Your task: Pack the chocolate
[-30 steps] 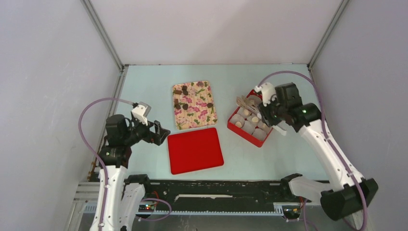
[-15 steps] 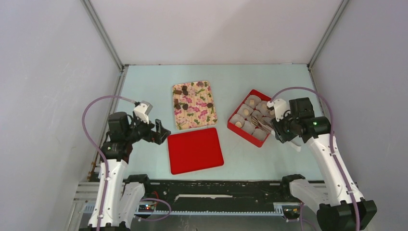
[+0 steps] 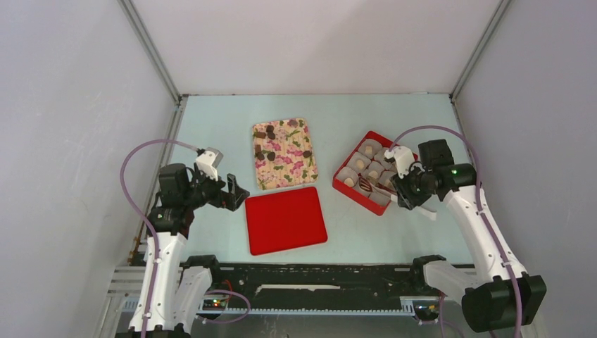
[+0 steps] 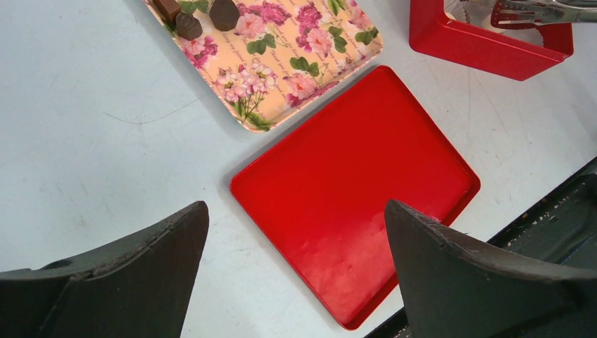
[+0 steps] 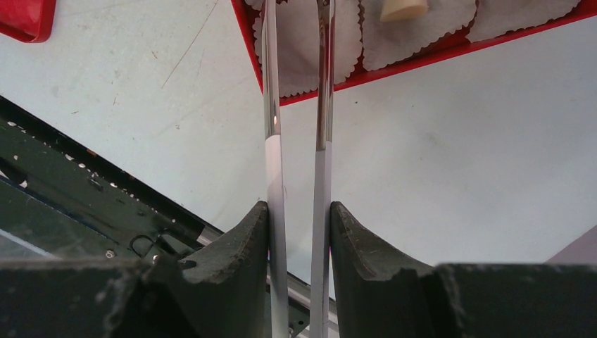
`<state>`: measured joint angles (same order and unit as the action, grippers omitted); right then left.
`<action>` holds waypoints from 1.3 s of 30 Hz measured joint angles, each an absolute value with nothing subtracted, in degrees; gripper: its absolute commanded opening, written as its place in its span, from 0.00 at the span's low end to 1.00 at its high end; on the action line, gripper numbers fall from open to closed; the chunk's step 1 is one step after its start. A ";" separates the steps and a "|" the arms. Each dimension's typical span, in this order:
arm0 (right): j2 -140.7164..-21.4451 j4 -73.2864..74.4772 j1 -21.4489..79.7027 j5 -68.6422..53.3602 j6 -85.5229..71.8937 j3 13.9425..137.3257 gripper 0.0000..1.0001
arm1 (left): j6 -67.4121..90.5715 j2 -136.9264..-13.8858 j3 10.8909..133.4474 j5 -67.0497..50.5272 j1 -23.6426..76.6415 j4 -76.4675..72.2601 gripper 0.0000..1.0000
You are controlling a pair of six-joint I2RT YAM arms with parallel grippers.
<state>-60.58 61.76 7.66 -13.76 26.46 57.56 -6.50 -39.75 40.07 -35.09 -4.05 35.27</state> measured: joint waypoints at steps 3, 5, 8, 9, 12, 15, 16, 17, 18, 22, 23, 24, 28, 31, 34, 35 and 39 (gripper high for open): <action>-61.06 61.84 7.79 -13.91 26.61 57.56 0.22 | -6.50 -39.77 40.07 -35.09 -4.05 35.29 0.98; -61.25 61.89 7.88 -14.00 26.63 57.56 0.23 | -6.50 -39.77 40.07 -35.07 -4.05 35.29 0.98; -61.39 61.98 8.05 -14.02 26.63 57.56 0.23 | -6.48 -39.77 40.07 -35.03 -4.05 35.27 0.98; -61.45 62.02 8.10 -14.02 26.63 57.56 0.23 | -6.48 -39.77 40.07 -34.98 -4.05 35.29 0.98; -61.76 62.04 8.19 -14.02 26.63 57.56 0.24 | -6.50 -39.77 40.07 -34.83 -4.05 35.29 0.98; -61.89 62.04 8.36 -14.02 26.63 57.54 0.24 | -6.50 -39.75 40.07 -34.76 -4.05 35.29 0.98; -61.89 62.04 8.45 -14.02 26.63 57.54 0.24 | -6.50 -39.75 40.07 -34.74 -4.05 35.29 0.98; -61.91 62.06 8.47 -14.02 26.63 57.54 0.24 | -6.48 -39.75 40.07 -34.74 -4.05 35.27 0.98; -61.93 62.06 8.56 -14.02 26.63 57.54 0.24 | -6.48 -39.75 40.07 -34.74 -4.05 35.29 0.98; -62.22 62.04 8.80 -14.02 26.63 57.54 0.24 | -6.50 -39.75 40.07 -34.74 -4.05 35.27 0.98; -62.26 62.04 8.84 -14.02 26.63 57.54 0.24 | -6.48 -39.75 40.07 -34.74 -4.05 35.27 0.98; -62.28 62.04 8.91 -14.00 26.63 57.54 0.25 | -6.48 -39.75 40.07 -34.74 -4.05 35.29 0.98; -62.59 62.06 8.95 -13.98 26.63 57.54 0.33 | -6.48 -39.70 40.07 -34.74 -4.05 35.27 0.98; -63.05 62.04 9.04 -13.76 26.59 57.54 0.37 | -6.48 -39.68 40.07 -34.74 -4.05 35.27 0.98; -63.20 62.00 9.21 -13.67 26.50 57.54 0.38 | -6.48 -39.68 40.07 -34.74 -4.05 35.27 0.98; -63.18 61.95 9.21 -13.67 26.44 57.54 0.39 | -6.48 -39.68 40.07 -34.74 -4.05 35.27 0.98; -62.83 61.56 9.32 -13.65 26.13 57.52 0.41 | -6.48 -39.57 40.07 -34.74 -4.05 35.27 0.98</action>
